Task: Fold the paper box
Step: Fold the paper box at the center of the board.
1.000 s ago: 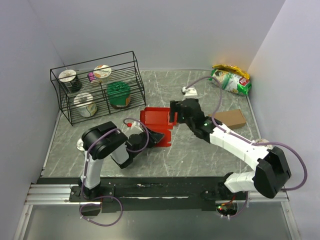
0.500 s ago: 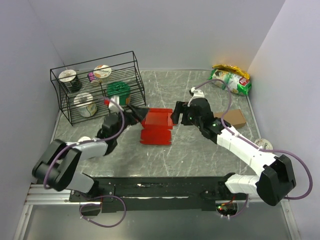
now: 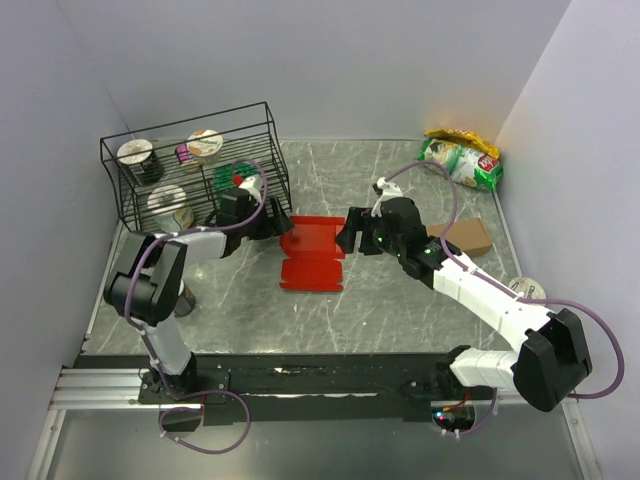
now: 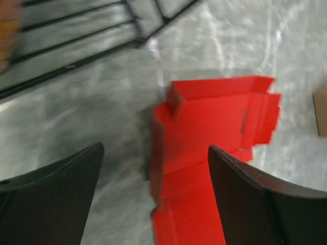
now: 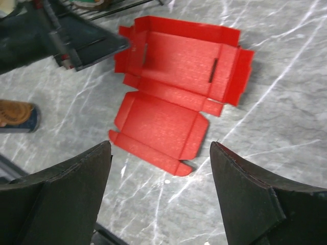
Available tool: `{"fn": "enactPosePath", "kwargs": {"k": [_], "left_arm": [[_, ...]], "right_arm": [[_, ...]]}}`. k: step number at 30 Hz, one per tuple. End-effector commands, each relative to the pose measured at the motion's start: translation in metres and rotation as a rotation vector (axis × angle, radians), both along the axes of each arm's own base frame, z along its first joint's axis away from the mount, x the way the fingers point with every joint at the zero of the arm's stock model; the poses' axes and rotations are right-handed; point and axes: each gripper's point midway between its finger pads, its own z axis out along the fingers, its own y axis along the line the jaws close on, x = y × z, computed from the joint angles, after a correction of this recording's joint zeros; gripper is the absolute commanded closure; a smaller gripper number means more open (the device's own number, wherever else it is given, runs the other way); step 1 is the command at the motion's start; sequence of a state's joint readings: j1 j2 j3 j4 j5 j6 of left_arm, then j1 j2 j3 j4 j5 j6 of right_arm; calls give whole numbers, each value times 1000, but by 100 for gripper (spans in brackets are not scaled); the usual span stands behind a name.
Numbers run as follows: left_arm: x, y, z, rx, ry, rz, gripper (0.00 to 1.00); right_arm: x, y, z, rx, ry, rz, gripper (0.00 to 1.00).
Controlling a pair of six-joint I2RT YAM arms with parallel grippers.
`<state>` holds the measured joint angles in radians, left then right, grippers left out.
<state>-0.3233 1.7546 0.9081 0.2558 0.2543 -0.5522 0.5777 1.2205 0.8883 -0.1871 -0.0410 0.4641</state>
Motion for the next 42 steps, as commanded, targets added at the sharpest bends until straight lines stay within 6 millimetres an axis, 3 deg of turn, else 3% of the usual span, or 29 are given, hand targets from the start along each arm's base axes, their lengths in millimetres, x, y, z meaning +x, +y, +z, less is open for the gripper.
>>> {"fn": "enactPosePath", "kwargs": {"k": [1, 6, 16, 19, 21, 25, 26, 28, 32, 37, 40, 42], "left_arm": [[8, -18, 4, -20, 16, -84, 18], [16, -16, -14, 31, 51, -93, 39], [12, -12, -36, 71, 90, -99, 55], [7, -13, -35, 62, 87, -108, 52], [3, -14, -34, 54, 84, -113, 44], [-5, -15, -30, 38, 74, -114, 39], [-7, -15, -29, 53, 62, -105, 34], [-7, -15, -22, 73, 28, -99, 35], [-13, -14, -25, 89, 34, -83, 46], [-14, -15, -36, 105, 54, -87, 53], [-9, -14, -34, 127, 30, -80, 66], [-9, -14, -32, 139, 5, -93, 80]], "right_arm": [[-3, 9, 16, 80, -15, 29, 18], [-10, 13, 14, 118, 15, 40, 18], [-6, 8, 18, 128, 20, -19, 20], [-3, 5, 20, 100, 18, -29, 20], [-4, 4, 23, 89, 6, -18, 20], [-4, 1, 27, 84, -7, -25, 19], [-5, 1, 28, 85, -10, -23, 19], [-5, 1, 29, 88, -10, -21, 18], [-7, 4, 26, 98, 3, -12, 18], [-7, 5, 26, 102, 3, -8, 19], [-8, 2, 26, 92, 1, -12, 19], [-8, 1, 27, 91, 0, -18, 19]]}}
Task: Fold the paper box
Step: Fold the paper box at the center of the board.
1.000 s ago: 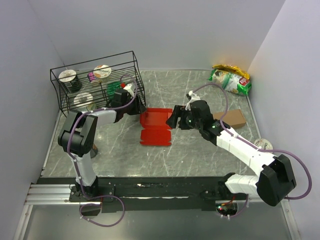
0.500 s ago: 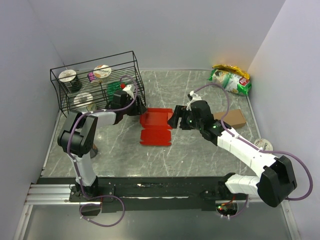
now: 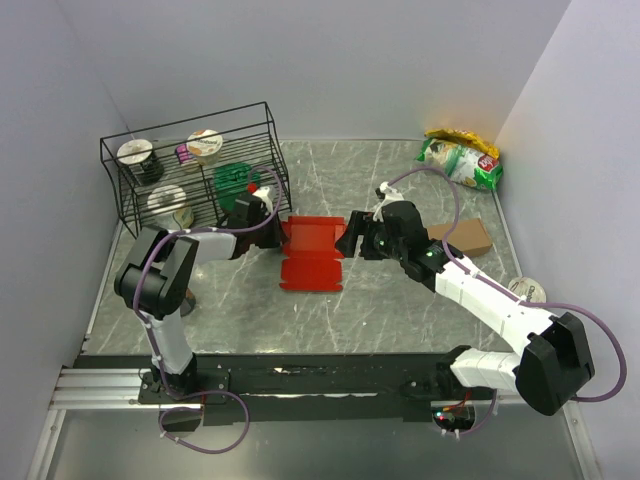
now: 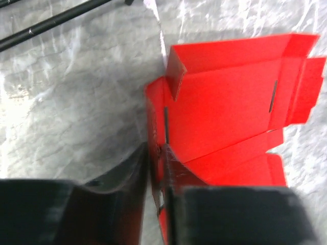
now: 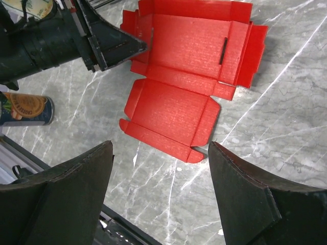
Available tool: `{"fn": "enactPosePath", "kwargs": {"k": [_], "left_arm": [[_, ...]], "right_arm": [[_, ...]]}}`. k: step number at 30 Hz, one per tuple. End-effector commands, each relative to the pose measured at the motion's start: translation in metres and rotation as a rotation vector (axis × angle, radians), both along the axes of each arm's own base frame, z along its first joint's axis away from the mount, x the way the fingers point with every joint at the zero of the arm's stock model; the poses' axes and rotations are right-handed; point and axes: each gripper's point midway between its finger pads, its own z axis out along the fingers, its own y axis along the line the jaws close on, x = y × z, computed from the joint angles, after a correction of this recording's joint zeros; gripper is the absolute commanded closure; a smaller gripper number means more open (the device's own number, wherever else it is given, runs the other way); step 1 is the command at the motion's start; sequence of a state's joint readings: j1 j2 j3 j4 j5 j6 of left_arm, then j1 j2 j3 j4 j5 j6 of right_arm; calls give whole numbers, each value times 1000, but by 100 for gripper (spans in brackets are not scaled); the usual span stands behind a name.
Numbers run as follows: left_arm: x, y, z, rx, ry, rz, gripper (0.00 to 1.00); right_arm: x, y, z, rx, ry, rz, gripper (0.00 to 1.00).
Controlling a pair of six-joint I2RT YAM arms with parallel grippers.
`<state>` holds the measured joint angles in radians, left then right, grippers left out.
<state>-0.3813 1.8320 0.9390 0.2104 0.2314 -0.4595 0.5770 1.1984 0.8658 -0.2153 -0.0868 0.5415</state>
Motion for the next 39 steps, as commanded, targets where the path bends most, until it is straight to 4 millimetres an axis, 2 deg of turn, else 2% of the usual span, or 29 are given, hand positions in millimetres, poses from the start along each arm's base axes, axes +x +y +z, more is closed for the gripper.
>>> {"fn": "enactPosePath", "kwargs": {"k": [1, 3, 4, 5, 7, 8, 9, 10, 11, 12, 15, 16, 19, 22, 25, 32, 34, 36, 39], "left_arm": [[3, 0, 7, 29, -57, -20, 83], [-2, -6, 11, 57, -123, -58, 87], [-2, -7, 23, 67, -174, -66, 88], [-12, -13, 21, 89, -199, -95, 89], [-14, -21, 42, 117, -327, -149, 90], [-25, -26, 40, 125, -345, -188, 92], [-24, -28, 48, 130, -404, -206, 94], [-30, -27, 51, 125, -426, -216, 95], [-34, -29, 54, 115, -444, -235, 97], [-33, -31, 65, 97, -496, -238, 98], [-49, -33, 76, 55, -565, -296, 98], [-53, -34, 84, 32, -600, -303, 99], [-60, -39, 90, 6, -618, -343, 99], [-67, -42, 90, -21, -623, -366, 99], [-71, -44, 96, -45, -640, -384, 99], [-77, -45, 105, -62, -668, -405, 99], [-78, -45, 108, -66, -676, -405, 99], [-78, -44, 109, -63, -676, -403, 99], [-78, -43, 110, -57, -681, -397, 99]], "right_arm": [[6, -2, 33, 32, -75, -19, 18], [6, -2, 35, 38, -78, -19, 18], [5, -1, 35, 39, -78, -10, 19], [5, 1, 38, 41, -90, 4, 18], [6, 2, 42, 3, -147, 64, 17], [7, 2, 46, -9, -182, 80, 16], [10, -1, 47, -56, -236, 111, 16], [11, -3, 50, -75, -265, 123, 10], [13, -3, 53, -86, -307, 141, 10], [15, -4, 54, -133, -355, 182, 10], [22, -4, 46, -235, -405, 253, 14], [24, -2, 36, -265, -389, 282, 17], [28, 4, 23, -326, -396, 378, 25], [33, 6, 14, -352, -431, 401, 30], [37, 8, 0, -381, -441, 424, 32], [55, 10, -11, -430, -470, 425, 32], [58, 9, -21, -457, -446, 435, 33], [63, 8, -22, -478, -445, 432, 38], [59, 5, -33, -495, -411, 457, 45]]}}
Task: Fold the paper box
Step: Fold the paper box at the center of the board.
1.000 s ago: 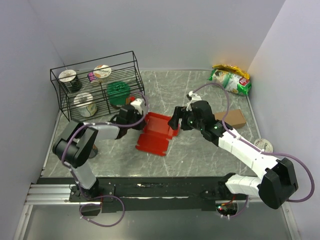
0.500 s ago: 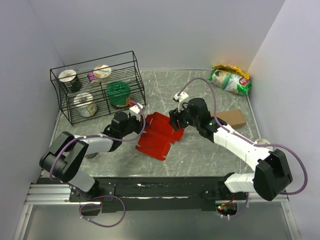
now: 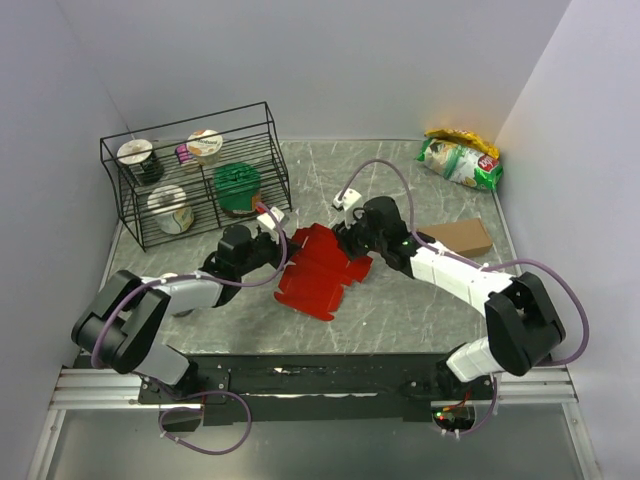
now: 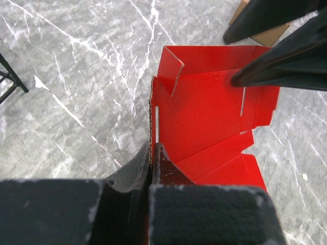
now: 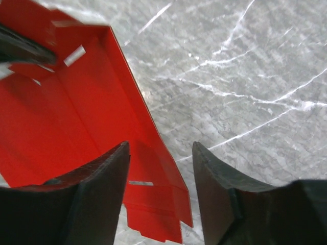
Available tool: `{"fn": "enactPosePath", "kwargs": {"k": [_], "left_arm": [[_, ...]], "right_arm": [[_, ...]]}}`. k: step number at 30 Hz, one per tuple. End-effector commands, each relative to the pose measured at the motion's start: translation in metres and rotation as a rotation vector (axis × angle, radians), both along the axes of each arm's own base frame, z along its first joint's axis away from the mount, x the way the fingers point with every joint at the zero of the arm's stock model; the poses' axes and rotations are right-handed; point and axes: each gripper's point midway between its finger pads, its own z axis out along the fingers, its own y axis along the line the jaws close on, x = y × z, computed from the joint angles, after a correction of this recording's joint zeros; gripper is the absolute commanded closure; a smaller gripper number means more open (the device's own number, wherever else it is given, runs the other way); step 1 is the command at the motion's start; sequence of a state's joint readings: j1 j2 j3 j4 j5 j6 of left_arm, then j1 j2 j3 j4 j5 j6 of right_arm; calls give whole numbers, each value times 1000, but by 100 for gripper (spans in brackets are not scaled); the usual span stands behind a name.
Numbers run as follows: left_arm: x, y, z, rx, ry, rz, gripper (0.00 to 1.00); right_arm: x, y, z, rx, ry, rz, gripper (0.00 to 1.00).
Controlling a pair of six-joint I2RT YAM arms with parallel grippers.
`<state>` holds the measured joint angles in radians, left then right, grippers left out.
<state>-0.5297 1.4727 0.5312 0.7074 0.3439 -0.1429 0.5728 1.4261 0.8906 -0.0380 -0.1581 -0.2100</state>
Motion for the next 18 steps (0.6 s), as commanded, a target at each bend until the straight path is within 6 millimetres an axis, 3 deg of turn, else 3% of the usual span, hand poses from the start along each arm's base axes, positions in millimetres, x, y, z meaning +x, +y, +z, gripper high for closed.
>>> {"fn": "enactPosePath", "kwargs": {"k": [1, 14, 16, 18], "left_arm": [[0, -3, 26, -35, -95, -23, 99], [4, -3, 23, -22, -84, -16, 99], [5, -2, 23, -21, -79, -8, 99], [8, -3, 20, -14, -65, 1, 99]], "right_arm": [[12, -1, 13, -17, -52, 7, 47], [1, -1, 13, 0, -44, 43, 72], [-1, -3, 12, -5, -43, 45, 79], [-3, -4, 14, -7, -52, 41, 96]]}}
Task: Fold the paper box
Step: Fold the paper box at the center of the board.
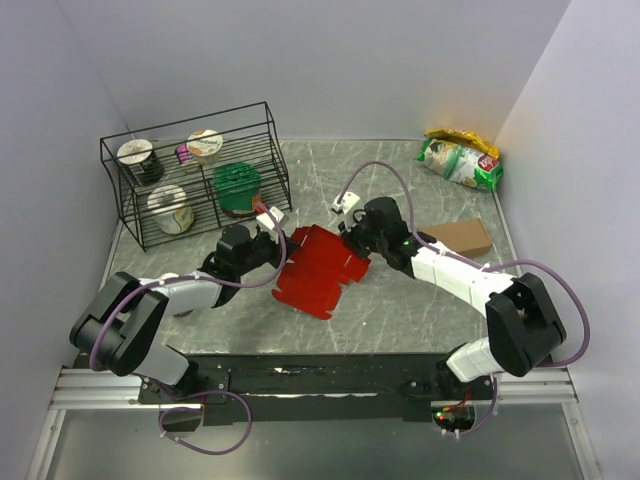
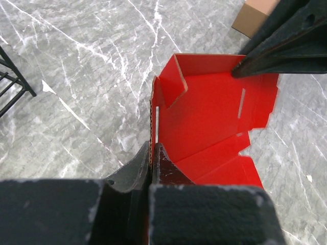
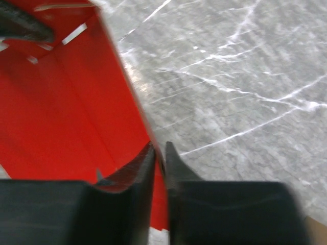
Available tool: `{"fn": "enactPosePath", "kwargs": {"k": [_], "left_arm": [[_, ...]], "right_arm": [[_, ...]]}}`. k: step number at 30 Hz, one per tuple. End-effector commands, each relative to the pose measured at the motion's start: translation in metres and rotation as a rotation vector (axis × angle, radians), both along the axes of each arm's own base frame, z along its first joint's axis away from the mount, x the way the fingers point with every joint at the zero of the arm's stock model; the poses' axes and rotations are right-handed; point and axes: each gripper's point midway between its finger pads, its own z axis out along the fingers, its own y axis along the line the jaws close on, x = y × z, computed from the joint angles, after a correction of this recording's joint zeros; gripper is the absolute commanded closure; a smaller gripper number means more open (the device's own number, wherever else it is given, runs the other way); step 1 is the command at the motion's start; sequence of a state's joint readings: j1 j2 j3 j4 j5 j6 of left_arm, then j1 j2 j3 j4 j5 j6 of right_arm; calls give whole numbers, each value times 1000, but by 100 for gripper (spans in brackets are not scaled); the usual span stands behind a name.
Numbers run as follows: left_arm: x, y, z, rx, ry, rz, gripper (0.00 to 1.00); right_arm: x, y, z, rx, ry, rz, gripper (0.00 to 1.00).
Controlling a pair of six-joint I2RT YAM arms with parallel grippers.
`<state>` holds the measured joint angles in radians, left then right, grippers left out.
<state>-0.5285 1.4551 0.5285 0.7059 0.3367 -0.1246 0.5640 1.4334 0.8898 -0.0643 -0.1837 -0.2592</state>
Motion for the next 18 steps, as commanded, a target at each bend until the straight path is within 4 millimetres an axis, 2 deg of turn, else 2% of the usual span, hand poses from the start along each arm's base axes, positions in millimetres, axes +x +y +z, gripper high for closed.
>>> {"fn": "enactPosePath", "kwargs": {"k": [1, 4, 5, 6, 7, 8, 9, 11, 12, 14, 15, 18], "left_arm": [[9, -5, 15, -23, -33, 5, 99], [13, -7, 16, -50, -7, 22, 99], [15, -8, 13, -53, 10, 25, 99], [19, -10, 18, -64, 12, 25, 99], [20, -12, 18, -70, 27, 24, 98], [22, -14, 12, -78, 65, 24, 96], [28, -16, 17, -91, 69, 25, 88], [34, -18, 10, -110, 119, 34, 82], [38, -16, 12, -126, 126, 35, 71], [43, -14, 13, -171, 143, 43, 54], [46, -8, 14, -188, 150, 52, 39], [44, 1, 20, -234, 150, 52, 21]], "right_arm": [[0, -3, 18, 17, -66, -8, 99], [-4, -1, 16, -31, -98, -8, 100], [2, -8, 16, -75, -133, -55, 100], [-4, 0, 13, -107, -157, -41, 100], [-5, 0, 9, -151, -182, -40, 100], [3, -7, 14, -192, -238, -109, 100], [0, 1, 10, -216, -253, -100, 100], [2, -1, 6, -265, -279, -126, 100], [5, -5, 3, -303, -300, -162, 100], [5, -5, 1, -337, -325, -172, 100], [6, -9, 1, -361, -336, -194, 100], [7, -11, 2, -395, -357, -199, 100]]}}
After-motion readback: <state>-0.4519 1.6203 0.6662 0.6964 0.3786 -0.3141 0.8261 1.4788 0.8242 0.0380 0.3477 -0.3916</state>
